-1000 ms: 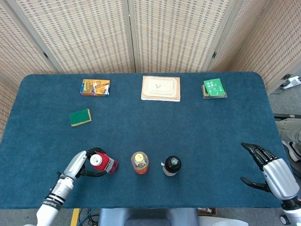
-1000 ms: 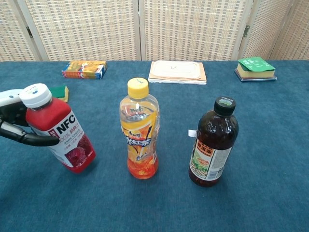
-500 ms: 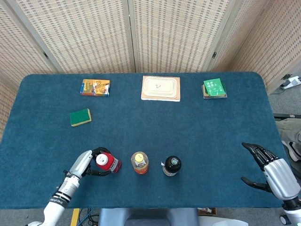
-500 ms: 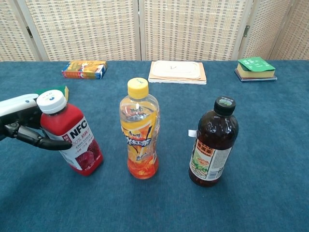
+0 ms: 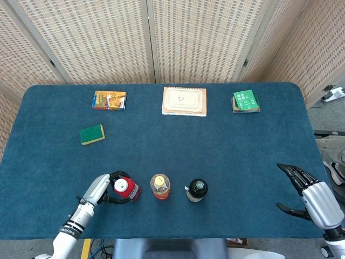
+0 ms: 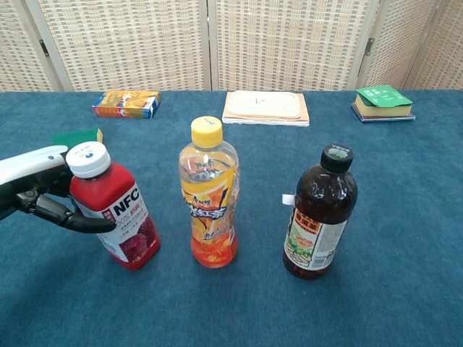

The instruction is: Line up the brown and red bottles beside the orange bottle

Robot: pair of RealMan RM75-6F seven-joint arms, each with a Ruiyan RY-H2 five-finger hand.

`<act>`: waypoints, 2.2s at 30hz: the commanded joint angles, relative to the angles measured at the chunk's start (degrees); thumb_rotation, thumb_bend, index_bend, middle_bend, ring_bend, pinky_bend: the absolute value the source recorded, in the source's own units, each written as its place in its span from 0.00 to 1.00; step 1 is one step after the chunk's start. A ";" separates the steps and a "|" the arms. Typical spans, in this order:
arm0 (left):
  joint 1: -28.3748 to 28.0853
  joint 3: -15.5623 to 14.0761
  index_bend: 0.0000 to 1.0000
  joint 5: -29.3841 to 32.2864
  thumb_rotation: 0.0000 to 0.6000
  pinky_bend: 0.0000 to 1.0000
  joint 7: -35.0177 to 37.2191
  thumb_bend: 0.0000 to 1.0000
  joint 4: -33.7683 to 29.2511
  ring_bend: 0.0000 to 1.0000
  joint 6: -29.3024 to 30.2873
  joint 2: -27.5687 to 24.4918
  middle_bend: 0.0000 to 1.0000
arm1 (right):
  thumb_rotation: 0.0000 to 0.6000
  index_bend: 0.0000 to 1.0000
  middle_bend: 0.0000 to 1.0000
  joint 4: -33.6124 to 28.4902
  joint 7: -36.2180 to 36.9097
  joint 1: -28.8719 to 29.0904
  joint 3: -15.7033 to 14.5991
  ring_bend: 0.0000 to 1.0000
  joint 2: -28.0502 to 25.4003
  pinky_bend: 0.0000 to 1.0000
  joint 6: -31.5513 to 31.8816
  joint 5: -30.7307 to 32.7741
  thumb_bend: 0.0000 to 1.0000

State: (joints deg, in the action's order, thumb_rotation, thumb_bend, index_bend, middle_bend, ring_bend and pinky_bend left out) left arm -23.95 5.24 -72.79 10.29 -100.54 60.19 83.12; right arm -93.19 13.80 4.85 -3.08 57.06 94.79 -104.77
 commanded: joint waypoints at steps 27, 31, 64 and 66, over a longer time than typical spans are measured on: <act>-1.08 0.29 0.27 0.86 1.00 0.54 -1.66 0.10 0.56 0.40 -0.61 0.61 0.32 | 1.00 0.09 0.19 -0.02 0.07 0.03 0.03 0.18 -0.07 0.37 -0.37 0.05 0.00; -1.30 0.22 0.15 1.28 1.00 0.54 -1.88 0.10 0.30 0.38 -1.15 0.40 0.25 | 1.00 0.09 0.19 0.02 0.13 0.03 0.05 0.18 -0.08 0.37 -0.36 0.07 0.00; 3.92 -6.22 0.00 -0.91 1.00 0.44 -14.84 0.10 -6.76 0.14 5.56 -14.53 0.00 | 1.00 0.13 0.20 -1.95 -6.50 0.69 1.11 0.18 -0.83 0.37 -7.71 8.05 0.00; 5.18 -6.87 0.01 -2.30 1.00 0.44 -16.38 0.10 -5.90 0.14 7.92 -14.67 0.00 | 1.00 0.14 0.21 -2.56 -8.42 0.73 1.40 0.18 -0.96 0.36 -8.92 9.74 0.00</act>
State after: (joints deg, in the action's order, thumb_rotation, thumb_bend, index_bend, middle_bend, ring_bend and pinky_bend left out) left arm -20.27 -0.71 -73.51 -4.23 -107.42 65.83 68.82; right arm -95.01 7.02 5.47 -2.06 56.30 87.16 -96.57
